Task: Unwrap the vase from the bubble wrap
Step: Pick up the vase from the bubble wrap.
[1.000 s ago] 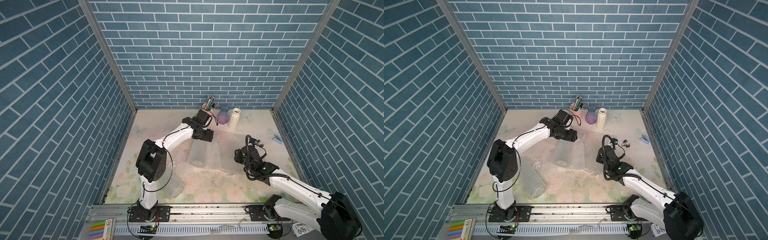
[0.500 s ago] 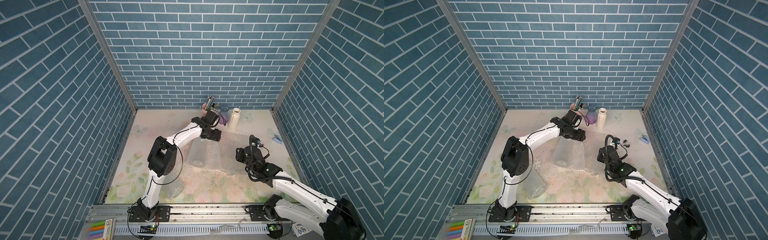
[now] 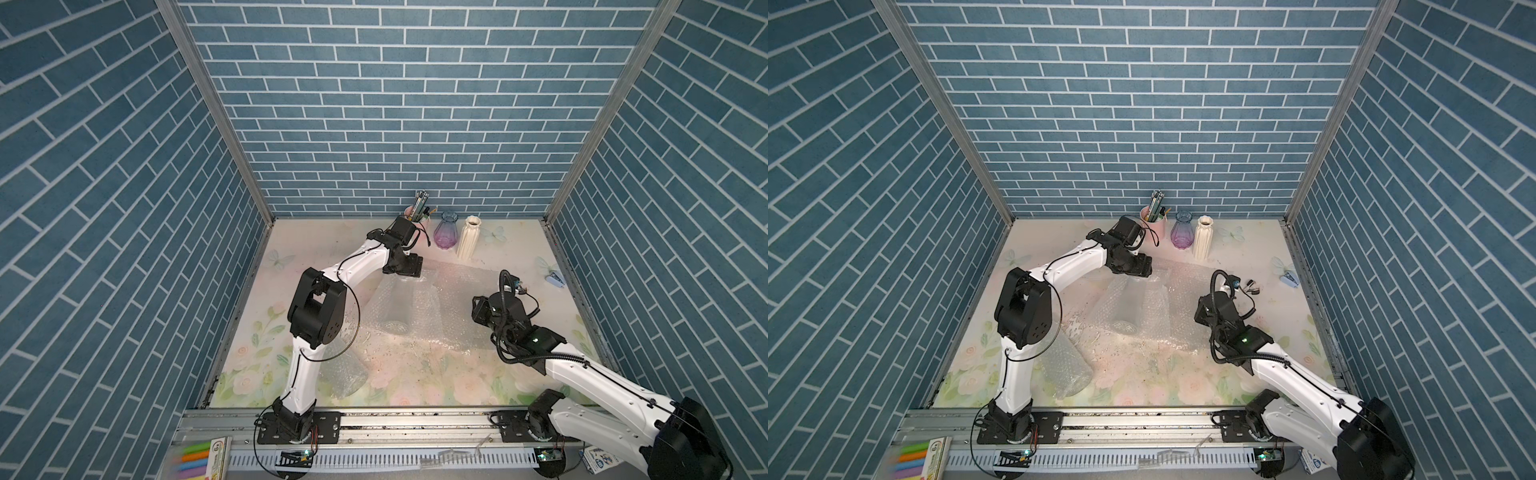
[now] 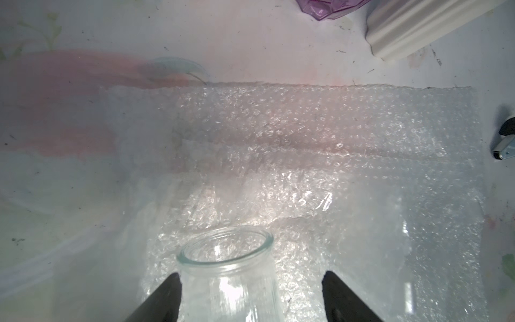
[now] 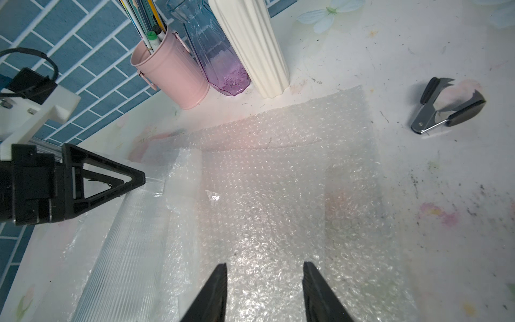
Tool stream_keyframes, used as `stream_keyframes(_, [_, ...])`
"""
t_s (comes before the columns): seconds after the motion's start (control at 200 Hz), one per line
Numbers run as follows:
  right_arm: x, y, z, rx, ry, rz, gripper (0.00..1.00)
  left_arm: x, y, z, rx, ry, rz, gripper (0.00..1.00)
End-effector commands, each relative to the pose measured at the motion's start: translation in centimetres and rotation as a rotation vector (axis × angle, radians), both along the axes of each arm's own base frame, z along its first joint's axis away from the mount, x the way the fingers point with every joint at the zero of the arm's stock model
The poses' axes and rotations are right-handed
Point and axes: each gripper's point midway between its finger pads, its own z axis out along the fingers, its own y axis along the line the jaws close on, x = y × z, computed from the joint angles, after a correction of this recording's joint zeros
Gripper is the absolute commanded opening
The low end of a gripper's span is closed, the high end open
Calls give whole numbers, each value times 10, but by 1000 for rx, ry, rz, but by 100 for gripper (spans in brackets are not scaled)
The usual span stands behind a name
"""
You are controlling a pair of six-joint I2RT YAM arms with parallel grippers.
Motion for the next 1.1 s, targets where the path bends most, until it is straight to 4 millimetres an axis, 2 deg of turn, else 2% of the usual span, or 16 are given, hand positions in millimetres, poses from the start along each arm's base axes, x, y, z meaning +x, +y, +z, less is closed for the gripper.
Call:
stream_keyframes(0.0, [1,-4,-5,-21,3,-8,46,-5,12,-2,70,10,-11,81])
stream_keyframes(0.175, [0,-4,-3,-21,-1,-7,46,-5,21,-17,145,40,-20,82])
stream_keyframes(0.365, [1,-3,-2,-20,-1,-3,46,-5,16,-21,138,58,-29,83])
stream_keyframes(0.72, [2,-1,-4,-19,6,3,46,-4,11,-37,237,99,-51,87])
stream_keyframes(0.95, [3,0,-3,-19,1,3,46,-2,4,-45,272,123,-37,86])
stream_keyframes(1.095, [2,-1,-3,-20,0,3,46,0,7,-53,302,143,-12,85])
